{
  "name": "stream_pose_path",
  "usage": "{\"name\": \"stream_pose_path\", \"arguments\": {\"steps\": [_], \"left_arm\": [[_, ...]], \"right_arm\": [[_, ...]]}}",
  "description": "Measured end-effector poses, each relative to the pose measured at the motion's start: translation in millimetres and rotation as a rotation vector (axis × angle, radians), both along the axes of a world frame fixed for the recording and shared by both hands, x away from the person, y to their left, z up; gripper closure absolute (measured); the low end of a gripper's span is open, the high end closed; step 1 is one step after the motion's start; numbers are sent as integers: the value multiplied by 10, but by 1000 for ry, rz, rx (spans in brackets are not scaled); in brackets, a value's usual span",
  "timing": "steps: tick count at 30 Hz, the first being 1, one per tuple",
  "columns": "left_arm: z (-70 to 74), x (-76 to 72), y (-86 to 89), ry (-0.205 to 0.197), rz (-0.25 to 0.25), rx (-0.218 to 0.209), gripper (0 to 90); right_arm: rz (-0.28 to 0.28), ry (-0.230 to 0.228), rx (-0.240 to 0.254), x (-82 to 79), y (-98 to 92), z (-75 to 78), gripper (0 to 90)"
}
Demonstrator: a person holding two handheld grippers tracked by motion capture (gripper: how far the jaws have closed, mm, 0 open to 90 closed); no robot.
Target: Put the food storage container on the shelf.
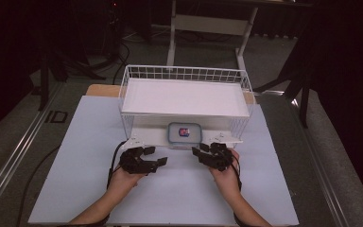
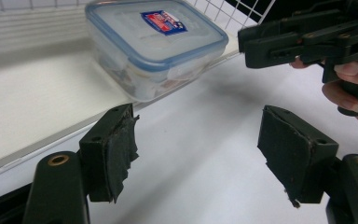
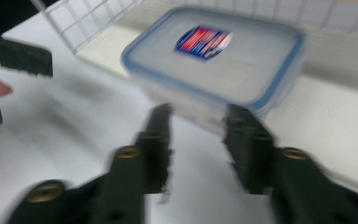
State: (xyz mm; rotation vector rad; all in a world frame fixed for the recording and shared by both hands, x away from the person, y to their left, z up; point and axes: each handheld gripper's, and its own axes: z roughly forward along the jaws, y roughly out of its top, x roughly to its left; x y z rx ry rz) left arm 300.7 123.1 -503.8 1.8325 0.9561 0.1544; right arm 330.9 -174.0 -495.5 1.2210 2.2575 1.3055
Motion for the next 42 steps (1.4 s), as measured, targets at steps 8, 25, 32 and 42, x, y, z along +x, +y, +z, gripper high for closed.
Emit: {"name": "stream_pose_path", "arguments": {"steps": [8,25,32,42], "left_arm": [[-58,-89,4,-37,-35,20,152],[-85,-124,71,-155,11,-10,15],[-80,-134,58,-170,8,-3,15],[-76,-144,58,-175,-4,8,15]], "right_arm": [[23,17,-44,-5,109,-98,897],[15,34,-42,162,267,-162,898],[27,20,-58,243,363,-185,898],[22,10,-51,378,503,-198,897]]}}
